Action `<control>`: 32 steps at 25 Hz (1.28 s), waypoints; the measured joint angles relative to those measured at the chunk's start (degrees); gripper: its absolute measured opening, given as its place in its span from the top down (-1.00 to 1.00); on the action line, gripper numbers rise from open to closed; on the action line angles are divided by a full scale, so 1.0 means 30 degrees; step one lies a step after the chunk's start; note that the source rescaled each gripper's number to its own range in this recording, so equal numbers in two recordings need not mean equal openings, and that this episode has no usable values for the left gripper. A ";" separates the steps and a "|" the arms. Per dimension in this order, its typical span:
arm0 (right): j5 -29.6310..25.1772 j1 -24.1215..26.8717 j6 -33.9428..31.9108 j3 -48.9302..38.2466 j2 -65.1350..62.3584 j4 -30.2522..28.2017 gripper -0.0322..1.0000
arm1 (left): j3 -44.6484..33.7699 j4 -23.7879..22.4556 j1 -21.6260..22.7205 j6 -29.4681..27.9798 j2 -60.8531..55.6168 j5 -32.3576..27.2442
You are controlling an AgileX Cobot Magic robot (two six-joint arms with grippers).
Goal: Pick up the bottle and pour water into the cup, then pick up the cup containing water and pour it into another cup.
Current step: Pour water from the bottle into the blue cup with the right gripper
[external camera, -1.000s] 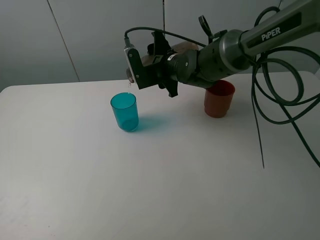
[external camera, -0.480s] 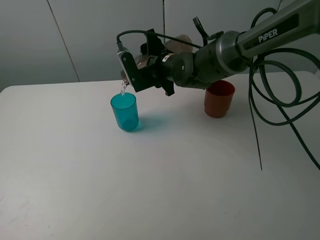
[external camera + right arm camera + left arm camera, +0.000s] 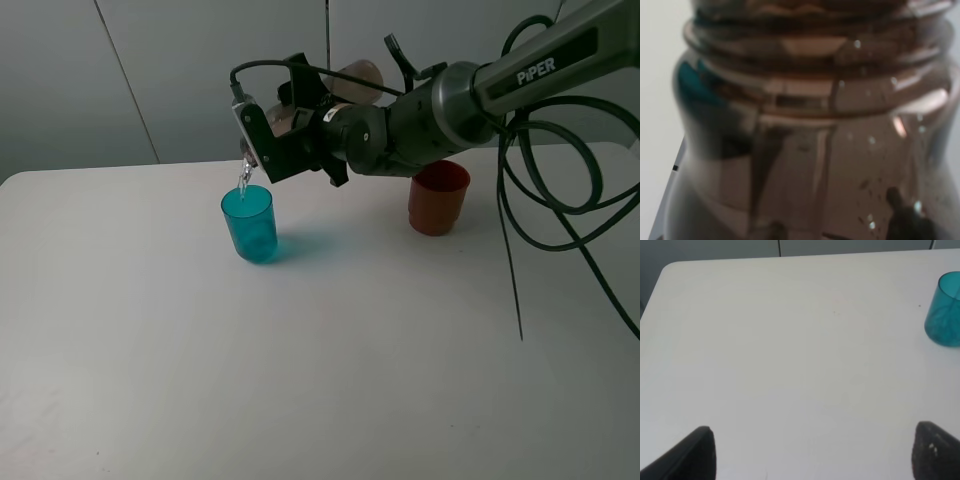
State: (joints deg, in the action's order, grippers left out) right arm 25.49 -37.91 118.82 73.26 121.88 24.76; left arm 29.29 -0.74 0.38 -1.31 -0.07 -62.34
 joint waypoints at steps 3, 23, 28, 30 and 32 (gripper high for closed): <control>0.0234 0.0000 -0.0003 0.0000 0.0000 -0.0232 0.94 | 0.0000 0.0000 0.0000 0.0000 0.0000 0.0000; 0.1394 0.0035 0.0298 0.0000 0.0000 -0.1931 0.94 | 0.0000 0.0000 0.0000 0.0000 0.0000 0.0000; 0.1503 0.0248 0.0298 0.0000 0.0000 -0.2570 0.94 | 0.0000 0.0000 0.0000 0.0000 0.0000 0.0000; 0.1542 0.0373 0.0298 0.0000 0.0000 -0.2966 0.94 | 0.0000 0.0000 0.0000 0.0000 0.0000 0.0000; 0.1542 0.0446 0.0298 0.0000 0.0000 -0.3105 0.94 | 0.0000 0.0000 0.0000 0.0000 0.0000 0.0000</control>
State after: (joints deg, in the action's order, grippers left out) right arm 30.12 -36.57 119.72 73.26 121.88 15.44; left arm 29.29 -0.74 0.38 -1.31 -0.07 -62.34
